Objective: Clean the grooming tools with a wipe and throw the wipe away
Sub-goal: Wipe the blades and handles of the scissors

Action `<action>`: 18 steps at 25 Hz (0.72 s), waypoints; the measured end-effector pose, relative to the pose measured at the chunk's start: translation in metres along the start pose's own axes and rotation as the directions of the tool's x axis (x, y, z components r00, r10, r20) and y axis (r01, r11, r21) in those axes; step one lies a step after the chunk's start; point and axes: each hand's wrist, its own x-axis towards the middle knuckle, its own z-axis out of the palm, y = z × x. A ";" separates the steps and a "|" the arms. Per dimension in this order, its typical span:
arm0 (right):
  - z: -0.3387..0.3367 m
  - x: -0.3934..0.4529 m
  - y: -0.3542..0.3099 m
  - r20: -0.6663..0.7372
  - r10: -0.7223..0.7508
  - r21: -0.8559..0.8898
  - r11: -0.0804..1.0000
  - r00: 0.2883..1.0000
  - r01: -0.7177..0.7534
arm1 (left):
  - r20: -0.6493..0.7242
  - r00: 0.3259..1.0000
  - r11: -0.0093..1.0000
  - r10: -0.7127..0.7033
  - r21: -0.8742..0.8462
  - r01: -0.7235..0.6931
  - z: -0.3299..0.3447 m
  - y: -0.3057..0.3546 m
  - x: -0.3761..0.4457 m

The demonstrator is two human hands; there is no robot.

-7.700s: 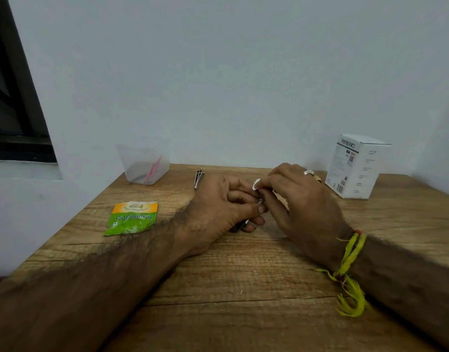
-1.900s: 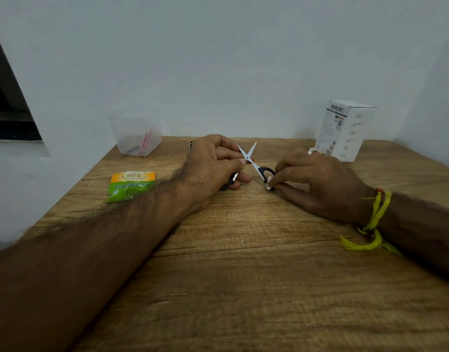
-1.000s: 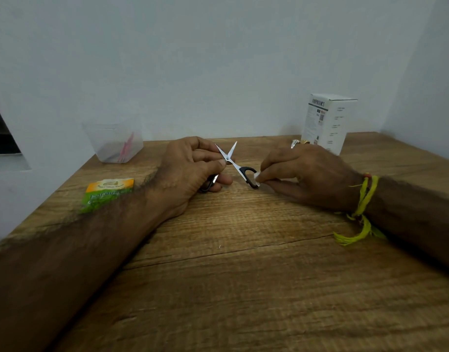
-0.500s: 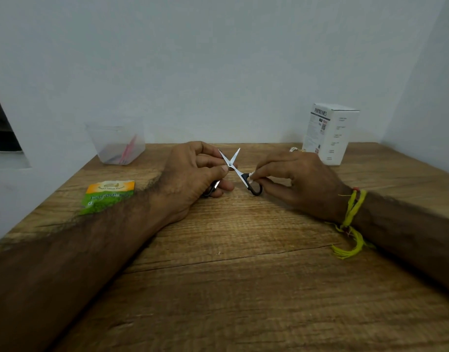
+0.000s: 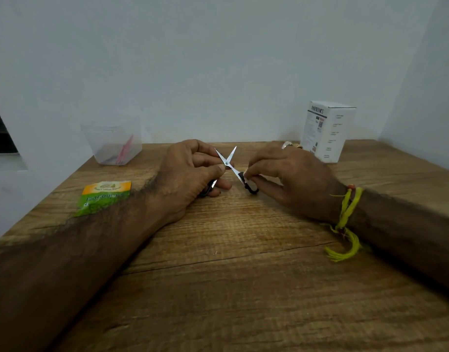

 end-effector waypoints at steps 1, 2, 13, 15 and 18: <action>0.000 -0.003 -0.003 -0.014 0.080 0.041 0.996 0.997 -0.080 | -0.001 1.000 1.000 -0.005 -0.015 0.005 0.000 0.000 0.000; 0.000 -0.004 -0.006 -0.026 0.188 0.109 0.977 0.982 -0.184 | -0.002 1.000 0.999 -0.007 -0.032 0.007 -0.001 -0.001 0.000; 0.008 0.005 -0.027 0.145 0.797 0.390 0.499 0.586 -0.774 | -0.005 0.991 0.982 0.131 0.141 -0.129 0.018 0.010 -0.014; 0.010 0.005 -0.026 0.150 0.864 0.507 0.350 0.480 -0.788 | -0.006 0.988 0.974 0.152 0.171 -0.149 0.022 0.011 -0.017; 0.007 0.005 -0.026 0.200 0.868 0.550 0.284 0.454 -0.785 | -0.015 0.988 0.972 0.154 0.180 -0.148 0.022 0.013 -0.019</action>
